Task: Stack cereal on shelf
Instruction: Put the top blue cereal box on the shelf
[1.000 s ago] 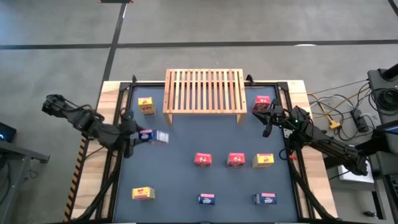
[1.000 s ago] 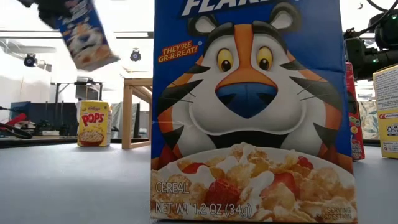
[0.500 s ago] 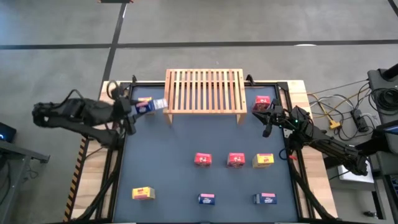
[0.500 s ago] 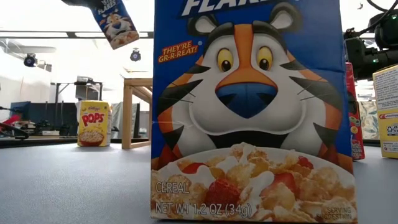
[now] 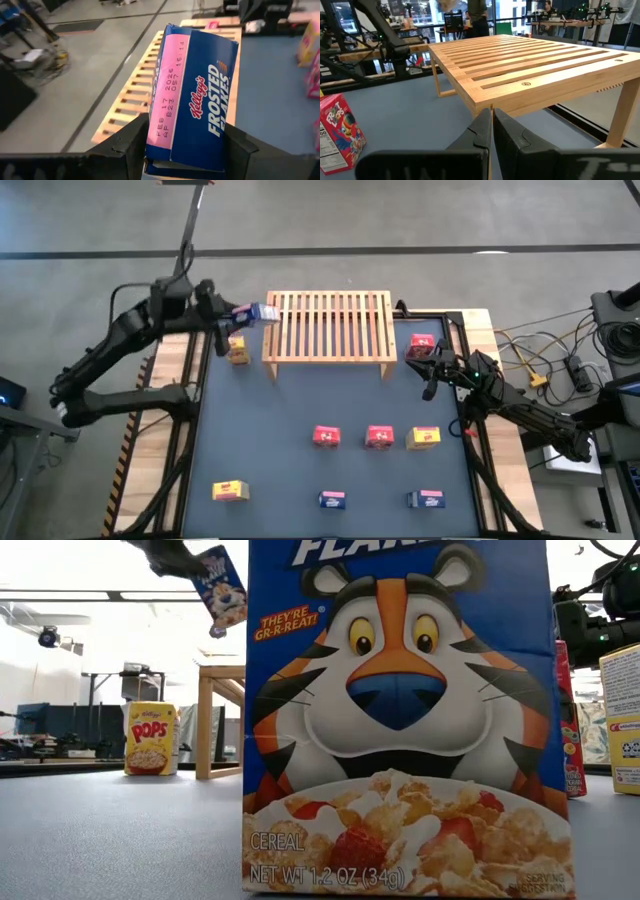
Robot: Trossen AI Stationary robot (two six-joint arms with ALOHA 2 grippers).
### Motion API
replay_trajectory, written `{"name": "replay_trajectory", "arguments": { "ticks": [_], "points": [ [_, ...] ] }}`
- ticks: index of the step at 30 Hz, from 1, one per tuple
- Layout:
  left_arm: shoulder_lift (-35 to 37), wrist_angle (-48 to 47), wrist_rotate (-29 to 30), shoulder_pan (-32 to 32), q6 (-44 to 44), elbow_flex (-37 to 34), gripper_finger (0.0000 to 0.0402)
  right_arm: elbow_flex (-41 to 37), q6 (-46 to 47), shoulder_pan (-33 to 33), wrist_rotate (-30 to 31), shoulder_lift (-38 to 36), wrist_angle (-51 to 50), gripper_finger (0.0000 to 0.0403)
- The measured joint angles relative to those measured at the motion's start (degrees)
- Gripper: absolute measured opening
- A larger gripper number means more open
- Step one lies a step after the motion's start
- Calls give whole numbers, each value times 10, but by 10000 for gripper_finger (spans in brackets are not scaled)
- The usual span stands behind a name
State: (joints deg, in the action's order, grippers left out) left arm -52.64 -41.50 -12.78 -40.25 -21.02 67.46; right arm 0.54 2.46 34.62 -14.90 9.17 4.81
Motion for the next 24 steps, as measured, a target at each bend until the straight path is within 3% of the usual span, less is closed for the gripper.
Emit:
{"name": "replay_trajectory", "arguments": {
  "ticks": [5, 14, 24],
  "points": [
    [-82, 10, -101, -107, -9, 39, 165, 0, 0, 0, 0, 0, 0, 9],
    [-249, -44, -118, -130, -79, 167, 165, 0, 0, 0, 0, 0, 0, 9],
    [-451, -311, -114, -133, -183, 433, 165, 0, 1, 0, 0, 0, 0, 9]
  ]
}}
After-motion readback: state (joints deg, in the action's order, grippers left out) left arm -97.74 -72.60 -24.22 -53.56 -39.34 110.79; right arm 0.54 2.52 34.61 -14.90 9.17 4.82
